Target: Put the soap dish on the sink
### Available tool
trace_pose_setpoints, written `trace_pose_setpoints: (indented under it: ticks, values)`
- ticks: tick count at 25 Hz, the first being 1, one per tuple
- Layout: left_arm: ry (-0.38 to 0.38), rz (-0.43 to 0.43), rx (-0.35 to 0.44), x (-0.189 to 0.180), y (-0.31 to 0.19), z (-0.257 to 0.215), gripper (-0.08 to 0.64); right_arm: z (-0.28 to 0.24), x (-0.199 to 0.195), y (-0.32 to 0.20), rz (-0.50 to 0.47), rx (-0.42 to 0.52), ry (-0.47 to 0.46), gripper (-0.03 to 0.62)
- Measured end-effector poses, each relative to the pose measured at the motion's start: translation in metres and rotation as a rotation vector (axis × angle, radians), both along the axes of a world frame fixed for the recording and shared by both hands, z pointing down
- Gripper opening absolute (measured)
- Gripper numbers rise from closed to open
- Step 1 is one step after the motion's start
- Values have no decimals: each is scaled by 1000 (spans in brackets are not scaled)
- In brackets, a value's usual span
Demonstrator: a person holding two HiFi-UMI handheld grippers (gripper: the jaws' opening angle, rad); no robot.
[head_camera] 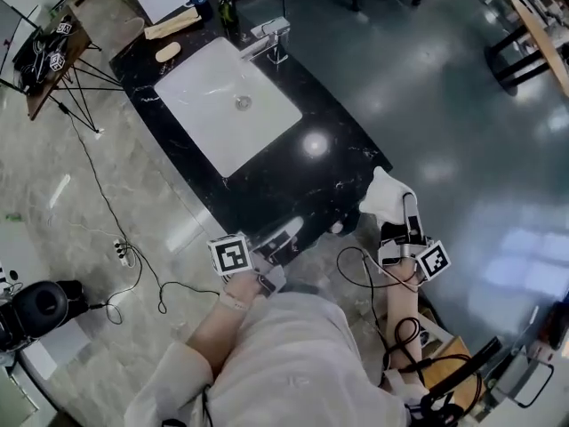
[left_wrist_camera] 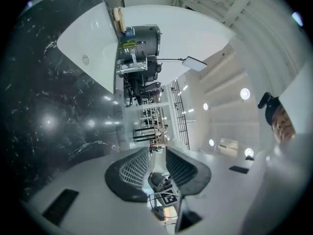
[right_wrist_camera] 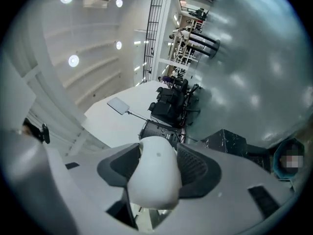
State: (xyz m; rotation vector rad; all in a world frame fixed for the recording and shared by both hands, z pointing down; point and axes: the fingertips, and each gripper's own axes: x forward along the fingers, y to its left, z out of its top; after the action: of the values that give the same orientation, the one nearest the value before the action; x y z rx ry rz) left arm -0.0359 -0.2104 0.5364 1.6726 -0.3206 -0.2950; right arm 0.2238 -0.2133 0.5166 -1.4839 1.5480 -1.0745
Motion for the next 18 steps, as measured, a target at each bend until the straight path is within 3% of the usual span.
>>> trace_pose_setpoints:
  ticks: [5,9,12,18]
  values:
    - [22,-64,-45,-24,-19,21,97,39,-21,-39,-54,-114,149,255]
    - [10,-104,-51,-42,-28,38,97,66,-28,-63,-105,-203,339,255]
    - [27,-134,-107,-53,-30,50,97,81,-39,-79,-126,-238,400,255]
    - [39,-165,-138,-68,-39,62,95,105,-49,-92,-162,-326,580,255]
